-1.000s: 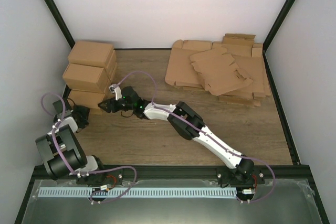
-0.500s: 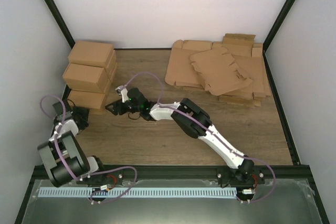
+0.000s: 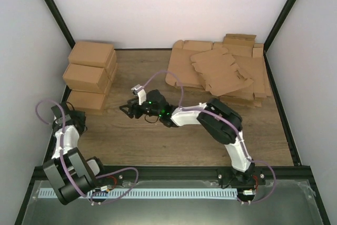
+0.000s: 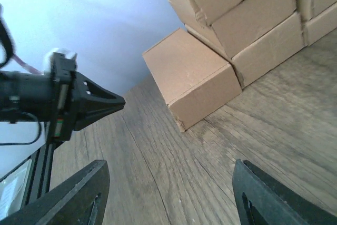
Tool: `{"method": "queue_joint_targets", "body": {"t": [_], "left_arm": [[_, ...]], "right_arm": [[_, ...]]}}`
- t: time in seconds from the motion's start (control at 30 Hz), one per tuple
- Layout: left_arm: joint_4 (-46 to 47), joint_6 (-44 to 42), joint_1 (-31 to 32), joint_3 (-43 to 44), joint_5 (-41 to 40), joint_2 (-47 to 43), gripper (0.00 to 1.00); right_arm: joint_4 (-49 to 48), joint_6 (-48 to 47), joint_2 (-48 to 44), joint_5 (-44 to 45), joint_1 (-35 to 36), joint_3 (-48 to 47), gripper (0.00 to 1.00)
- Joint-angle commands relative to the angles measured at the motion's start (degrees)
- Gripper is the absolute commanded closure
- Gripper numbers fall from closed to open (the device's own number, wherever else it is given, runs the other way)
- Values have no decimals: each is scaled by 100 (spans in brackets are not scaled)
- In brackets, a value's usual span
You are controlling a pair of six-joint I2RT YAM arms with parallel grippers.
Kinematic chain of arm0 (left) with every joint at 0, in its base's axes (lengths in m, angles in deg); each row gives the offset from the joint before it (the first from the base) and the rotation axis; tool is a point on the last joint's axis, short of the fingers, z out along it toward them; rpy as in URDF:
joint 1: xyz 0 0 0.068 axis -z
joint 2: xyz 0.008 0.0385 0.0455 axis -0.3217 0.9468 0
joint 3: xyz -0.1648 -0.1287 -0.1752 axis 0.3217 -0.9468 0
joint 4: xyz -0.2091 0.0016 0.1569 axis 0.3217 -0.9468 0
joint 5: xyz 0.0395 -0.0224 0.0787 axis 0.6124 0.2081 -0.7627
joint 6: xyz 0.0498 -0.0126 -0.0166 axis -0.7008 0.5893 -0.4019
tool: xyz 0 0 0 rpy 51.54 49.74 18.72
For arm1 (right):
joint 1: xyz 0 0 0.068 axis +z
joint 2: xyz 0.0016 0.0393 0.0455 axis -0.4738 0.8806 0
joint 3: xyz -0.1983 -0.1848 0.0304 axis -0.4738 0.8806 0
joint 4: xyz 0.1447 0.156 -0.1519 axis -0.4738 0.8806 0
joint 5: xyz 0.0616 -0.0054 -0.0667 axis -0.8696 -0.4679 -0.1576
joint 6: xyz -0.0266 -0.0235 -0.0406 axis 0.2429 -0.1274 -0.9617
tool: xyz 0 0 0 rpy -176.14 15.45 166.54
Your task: Fold the paper box
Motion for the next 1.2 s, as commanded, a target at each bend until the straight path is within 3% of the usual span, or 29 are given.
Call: {"method": "queue_joint_targets", "body": {"t": [0.0, 0.53, 1.17], "left_arm": [[-69, 208, -39, -77, 11, 256, 96], [1205, 658, 7, -3, 922, 1472, 96], [2052, 1122, 184, 230, 1281, 2561, 96]], "right_arm": [[-532, -330, -852, 373, -148, 876, 33], [-1136, -917, -3112, 1017, -291, 3649, 33], [-1385, -964, -3015, 1029, -306, 3751, 33]]}}
